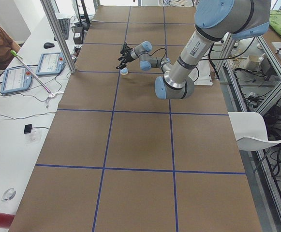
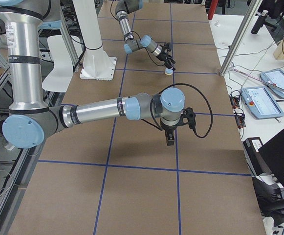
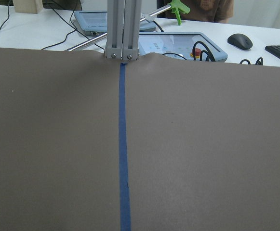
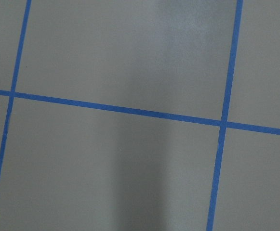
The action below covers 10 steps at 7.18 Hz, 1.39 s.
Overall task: Place and press bell with both arms
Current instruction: 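Carry the bell with the left gripper to the grid center and lower it, then open and withdraw the left gripper while the right arm moves toward the bell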
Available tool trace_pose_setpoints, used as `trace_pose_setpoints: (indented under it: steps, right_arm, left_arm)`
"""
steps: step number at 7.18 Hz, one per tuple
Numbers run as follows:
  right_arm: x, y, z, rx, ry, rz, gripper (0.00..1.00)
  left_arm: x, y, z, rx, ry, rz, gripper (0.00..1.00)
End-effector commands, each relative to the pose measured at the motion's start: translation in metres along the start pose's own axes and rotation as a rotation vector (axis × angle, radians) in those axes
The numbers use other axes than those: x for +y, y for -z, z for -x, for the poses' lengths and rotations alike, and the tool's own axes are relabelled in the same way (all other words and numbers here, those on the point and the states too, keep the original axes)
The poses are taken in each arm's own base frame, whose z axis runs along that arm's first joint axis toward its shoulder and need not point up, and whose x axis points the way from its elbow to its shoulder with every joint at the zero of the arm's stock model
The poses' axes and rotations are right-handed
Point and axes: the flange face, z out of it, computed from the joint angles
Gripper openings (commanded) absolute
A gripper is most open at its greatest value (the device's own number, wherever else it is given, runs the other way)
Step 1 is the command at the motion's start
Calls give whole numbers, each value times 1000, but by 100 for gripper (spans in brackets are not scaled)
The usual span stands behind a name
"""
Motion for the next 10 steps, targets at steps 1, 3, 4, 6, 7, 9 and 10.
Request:
trace_pose_setpoints:
  steps: [1,3,4,6,7,9,10]
  right_arm:
    - [-62,-16,101,-9,-18,9,100]
    - [-103,-46,241,-2,-67,11,100]
    - [-114,-56,300,8,-90,-4,99]
    - [-147,-77,410,-9,-152,6,96]
    - [-159,-95,465,6,-151,17,91]
    - [-181,-123,572,24,-229,49,45]
    - [-172,-136,611,46,-271,27,2]
  left_arm:
    - [-71,-31,94,-20,-55,105,100]
    - [-105,-53,238,-83,-118,248,100]
    - [-118,-49,300,-97,-147,296,100]
    - [-120,-20,393,-107,-178,360,100]
    - [-110,3,434,-117,-214,375,100]
    - [-98,43,492,-127,-259,404,100]
    - [-96,63,512,-122,-257,418,100]
